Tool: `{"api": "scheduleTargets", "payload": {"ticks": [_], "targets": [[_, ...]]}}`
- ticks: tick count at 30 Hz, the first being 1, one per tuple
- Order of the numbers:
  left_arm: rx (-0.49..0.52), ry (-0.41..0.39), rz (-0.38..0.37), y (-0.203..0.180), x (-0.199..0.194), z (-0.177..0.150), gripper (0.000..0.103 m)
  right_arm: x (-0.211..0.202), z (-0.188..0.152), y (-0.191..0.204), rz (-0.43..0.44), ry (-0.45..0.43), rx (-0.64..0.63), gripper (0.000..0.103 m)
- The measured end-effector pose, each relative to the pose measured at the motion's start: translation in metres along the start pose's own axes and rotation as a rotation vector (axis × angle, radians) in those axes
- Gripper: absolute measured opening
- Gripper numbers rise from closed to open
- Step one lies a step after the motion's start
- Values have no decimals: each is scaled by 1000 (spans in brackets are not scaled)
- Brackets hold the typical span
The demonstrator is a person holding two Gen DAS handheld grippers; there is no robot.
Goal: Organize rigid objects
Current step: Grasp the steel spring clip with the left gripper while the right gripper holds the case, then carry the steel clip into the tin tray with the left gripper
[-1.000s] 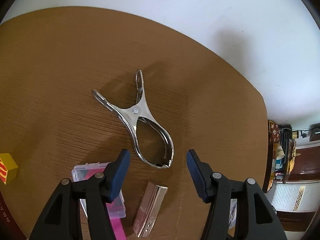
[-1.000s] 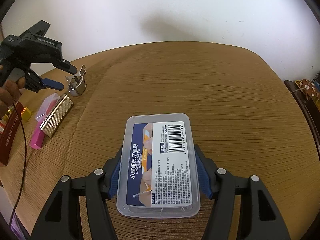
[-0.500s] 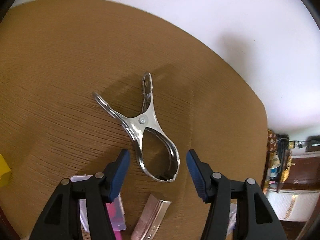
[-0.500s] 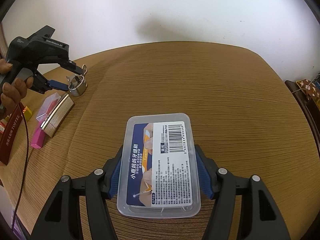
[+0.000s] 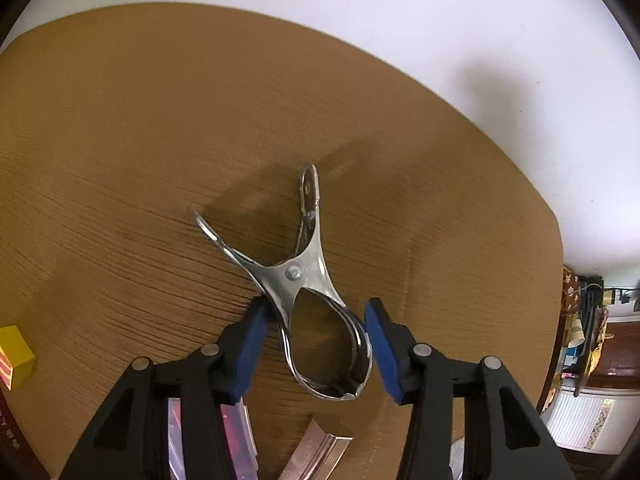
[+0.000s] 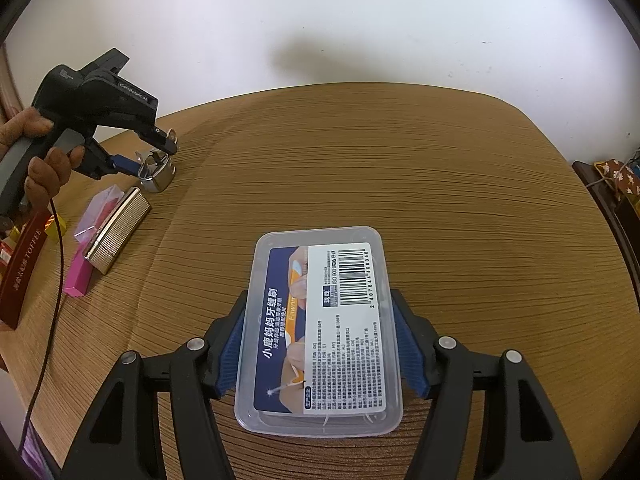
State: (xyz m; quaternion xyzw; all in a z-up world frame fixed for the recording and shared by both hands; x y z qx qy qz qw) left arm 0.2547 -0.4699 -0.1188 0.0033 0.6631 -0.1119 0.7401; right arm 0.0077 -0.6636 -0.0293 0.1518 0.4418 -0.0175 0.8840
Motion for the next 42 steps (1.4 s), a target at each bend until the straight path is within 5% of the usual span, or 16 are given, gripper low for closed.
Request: {"api": "scheduleTargets", "payload": {"ticks": [4, 12, 15, 20, 24, 27, 28, 42], "targets": [[-2, -45, -21, 4, -4, -3, 38, 0, 0, 1, -5, 2, -4, 63], [-25, -81, -95, 21, -33, -14, 36, 4, -1, 4, -17, 7, -11, 63], [-20, -102, -115, 34, -56, -22, 0, 5, -1, 6, -22, 9, -16, 63], [-22, -146, -113, 57, -95, -33, 0, 7, -1, 11, -38, 13, -28, 63], [15, -77, -144, 54, -89, -34, 1, 7, -2, 15, -44, 14, -30, 63], [47, -12, -232, 49, -82, -38, 15, 7, -2, 18, -48, 15, -32, 63], [51, -7, -227, 41, -78, -38, 24, 7, -1, 19, -48, 15, -32, 63], [-13, 66, -121, 18, -16, -15, 29, 9, 0, 18, -12, 10, -23, 67]]}}
Point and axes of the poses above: each gripper's, at about its wrist camera, not at the fingertips, and x roughly the way its jaws point, y to its left, z to its top, the point moved 1 cm from there along x, roughly the way its jaws point, and after that the axes turned 12 degrees about z, right-handed, at the moved point
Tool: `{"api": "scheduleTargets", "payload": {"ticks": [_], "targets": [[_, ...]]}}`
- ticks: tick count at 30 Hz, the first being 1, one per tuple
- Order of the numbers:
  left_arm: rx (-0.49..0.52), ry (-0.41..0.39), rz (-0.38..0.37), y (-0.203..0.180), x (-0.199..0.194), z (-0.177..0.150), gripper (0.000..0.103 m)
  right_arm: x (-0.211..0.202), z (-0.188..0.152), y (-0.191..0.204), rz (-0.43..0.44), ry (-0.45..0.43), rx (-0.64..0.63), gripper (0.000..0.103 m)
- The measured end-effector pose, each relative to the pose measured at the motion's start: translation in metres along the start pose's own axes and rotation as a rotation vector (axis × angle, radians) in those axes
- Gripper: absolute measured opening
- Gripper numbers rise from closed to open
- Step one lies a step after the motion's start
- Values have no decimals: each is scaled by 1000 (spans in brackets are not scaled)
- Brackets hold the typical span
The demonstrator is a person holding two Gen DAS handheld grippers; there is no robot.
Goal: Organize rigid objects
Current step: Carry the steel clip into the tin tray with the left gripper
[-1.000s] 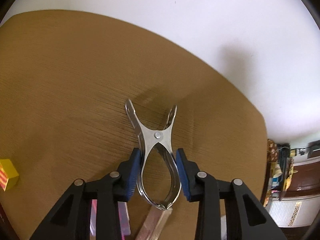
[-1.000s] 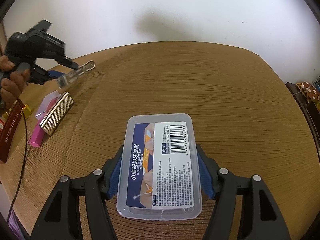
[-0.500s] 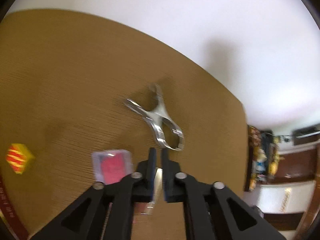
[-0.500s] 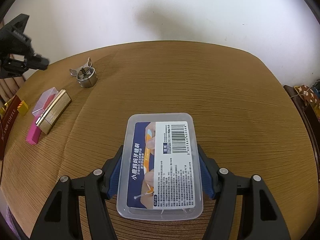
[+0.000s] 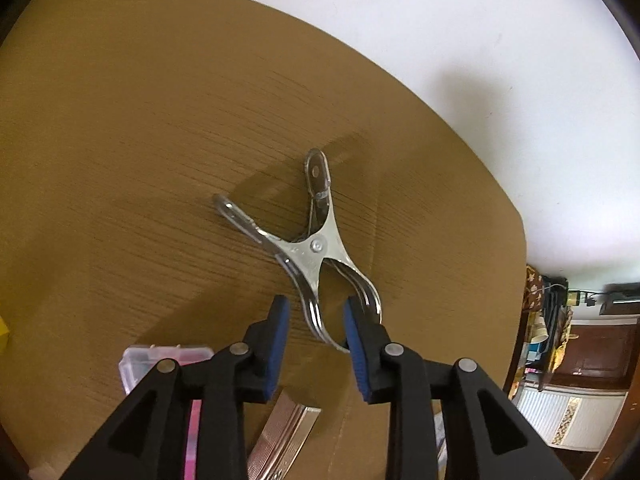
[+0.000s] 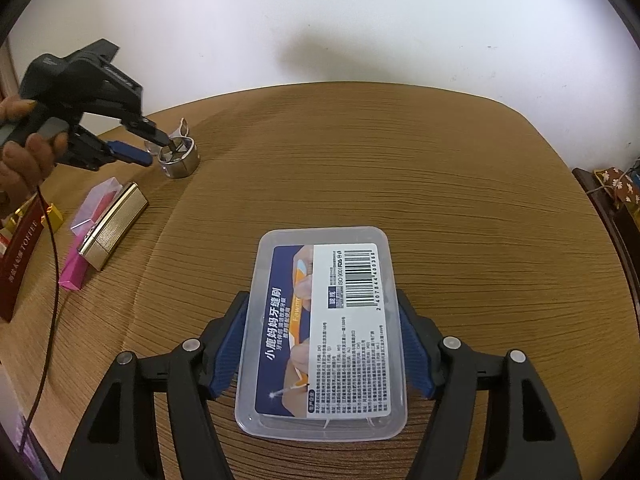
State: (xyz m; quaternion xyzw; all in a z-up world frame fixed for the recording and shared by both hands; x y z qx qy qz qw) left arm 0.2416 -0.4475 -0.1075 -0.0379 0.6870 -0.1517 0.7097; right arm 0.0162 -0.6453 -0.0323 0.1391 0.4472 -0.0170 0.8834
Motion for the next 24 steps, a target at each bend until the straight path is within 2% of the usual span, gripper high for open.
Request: {"api": "scheduleTargets", "payload": {"ticks": [3, 5, 8, 12, 17, 24], "targets": [[13, -15, 46, -8, 8, -2, 28, 0, 1, -1, 7, -1, 3, 68], [27, -24, 76, -12, 14, -4, 9, -3, 0, -3, 8, -1, 2, 68], [72, -69, 127, -19, 9, -8, 2, -3, 0, -3, 8, -1, 1, 68], [81, -117, 82, -26, -7, -16, 2, -3, 0, -5, 5, 1, 0, 68], [90, -177, 48, -12, -49, -37, 2, -1, 0, -2, -4, 4, -6, 68], [22, -198, -7, 50, -112, -85, 2, 4, -1, 7, -10, 7, -10, 68]]}}
Point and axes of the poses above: each gripper's, at about its wrist camera, not at the fingertips, and x roughly the way its jaws point, y to its left, z to its top, the point moved 1 cm from there along x, roughly the way its jaws point, and after that the axes turned 12 degrees about z, right-handed, at the moved point
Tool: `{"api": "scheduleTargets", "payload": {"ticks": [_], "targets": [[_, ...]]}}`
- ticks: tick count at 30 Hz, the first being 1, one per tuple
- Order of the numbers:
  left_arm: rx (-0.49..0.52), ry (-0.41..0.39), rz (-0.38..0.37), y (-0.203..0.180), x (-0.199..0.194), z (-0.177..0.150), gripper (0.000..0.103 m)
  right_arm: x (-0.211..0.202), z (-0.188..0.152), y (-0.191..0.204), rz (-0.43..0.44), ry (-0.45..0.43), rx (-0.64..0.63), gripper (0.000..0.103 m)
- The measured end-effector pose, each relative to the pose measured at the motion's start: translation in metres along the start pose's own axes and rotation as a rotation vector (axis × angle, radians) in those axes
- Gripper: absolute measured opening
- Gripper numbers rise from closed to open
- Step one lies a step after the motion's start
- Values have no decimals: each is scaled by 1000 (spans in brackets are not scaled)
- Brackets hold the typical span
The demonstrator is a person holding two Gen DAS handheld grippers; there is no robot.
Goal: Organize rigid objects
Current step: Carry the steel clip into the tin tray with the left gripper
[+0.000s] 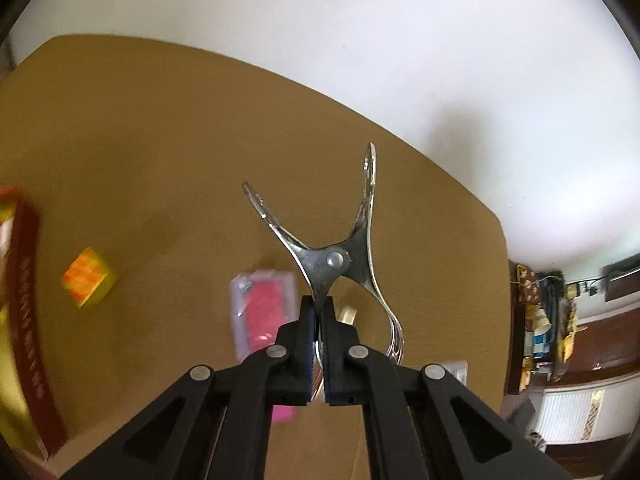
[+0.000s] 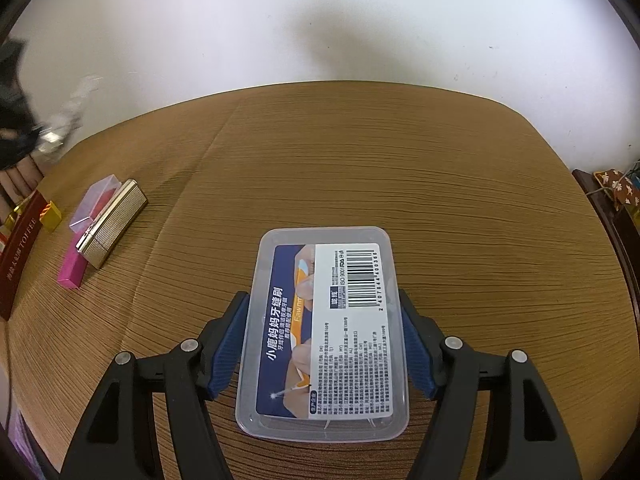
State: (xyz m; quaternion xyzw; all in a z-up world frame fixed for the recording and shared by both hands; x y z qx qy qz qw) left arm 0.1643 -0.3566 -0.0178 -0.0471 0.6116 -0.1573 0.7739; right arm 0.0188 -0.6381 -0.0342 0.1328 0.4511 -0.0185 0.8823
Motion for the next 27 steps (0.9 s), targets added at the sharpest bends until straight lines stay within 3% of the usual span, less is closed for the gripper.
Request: {"api": "scheduleTargets", "payload": {"ticks": [7, 15, 21, 24, 27], "targets": [[-75, -10, 17, 85, -61, -48, 2, 1, 2, 4, -26, 1, 3, 60], [-176, -49, 131, 202, -111, -73, 2, 3, 3, 15, -68, 10, -14, 59], [-201, -13, 236, 272, -109, -71, 2, -1, 3, 21, -67, 17, 0, 59], [-197, 23, 243, 287, -94, -72, 2, -8, 6, 28, -66, 11, -14, 59], [-158, 11, 278, 280, -79, -74, 2, -17, 9, 37, -62, 5, -30, 59]]}}
Point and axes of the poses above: each gripper's, at about its wrist camera, not at the fingertips, and x roughly the way its jaws point, y to its left, z to its top, the point moved 1 cm from there along x, roughly the way its jaws point, and after that the axes turned 12 degrees about z, right-handed, at the moved point
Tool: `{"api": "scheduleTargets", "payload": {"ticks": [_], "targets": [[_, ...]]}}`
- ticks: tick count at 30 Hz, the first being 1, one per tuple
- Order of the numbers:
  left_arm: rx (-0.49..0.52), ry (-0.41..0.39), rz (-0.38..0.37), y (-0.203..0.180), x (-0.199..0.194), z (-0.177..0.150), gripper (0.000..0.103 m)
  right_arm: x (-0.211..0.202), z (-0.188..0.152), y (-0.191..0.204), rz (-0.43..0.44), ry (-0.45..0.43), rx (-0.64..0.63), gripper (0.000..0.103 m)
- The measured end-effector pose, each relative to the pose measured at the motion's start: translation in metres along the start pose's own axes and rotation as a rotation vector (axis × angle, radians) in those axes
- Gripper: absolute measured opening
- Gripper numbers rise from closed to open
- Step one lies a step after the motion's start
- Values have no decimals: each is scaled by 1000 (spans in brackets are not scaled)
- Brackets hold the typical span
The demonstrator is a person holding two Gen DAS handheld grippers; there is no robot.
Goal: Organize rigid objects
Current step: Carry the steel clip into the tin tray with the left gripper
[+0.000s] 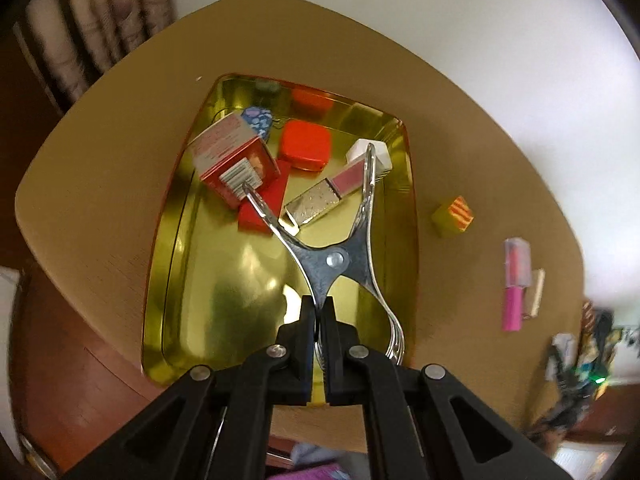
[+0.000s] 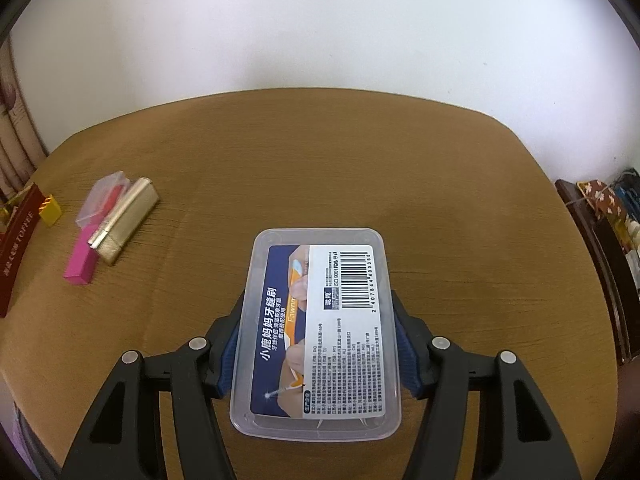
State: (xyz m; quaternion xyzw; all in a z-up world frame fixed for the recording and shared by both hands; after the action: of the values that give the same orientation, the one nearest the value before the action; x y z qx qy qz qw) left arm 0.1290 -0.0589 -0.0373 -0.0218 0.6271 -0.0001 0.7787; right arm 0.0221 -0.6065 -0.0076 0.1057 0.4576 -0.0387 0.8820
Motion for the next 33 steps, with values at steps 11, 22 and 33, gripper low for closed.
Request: {"api": "scheduleTargets", "payload": {"ticks": [11, 22, 33], "targets": [[169, -54, 80, -39, 35, 24, 2, -25, 13, 29, 18, -30, -57, 59], [138, -111, 31, -30, 30, 19, 16, -34, 16, 55, 54, -32, -93, 59], [-167, -331, 60, 62, -39, -58, 30, -63, 40, 150, 295, -45, -187, 59]]}}
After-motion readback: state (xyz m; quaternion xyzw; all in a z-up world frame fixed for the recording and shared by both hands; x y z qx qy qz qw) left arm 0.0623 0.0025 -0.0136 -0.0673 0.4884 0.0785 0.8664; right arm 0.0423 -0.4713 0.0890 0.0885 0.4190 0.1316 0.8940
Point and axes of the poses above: each gripper's, at about its wrist camera, not at the fingertips, and x roughly the way its jaws point, y to its left, z to its top, the point moved 1 cm from there along x, roughly the way its jaws point, and after that the axes turned 12 degrees about z, right-handed, at the moved point
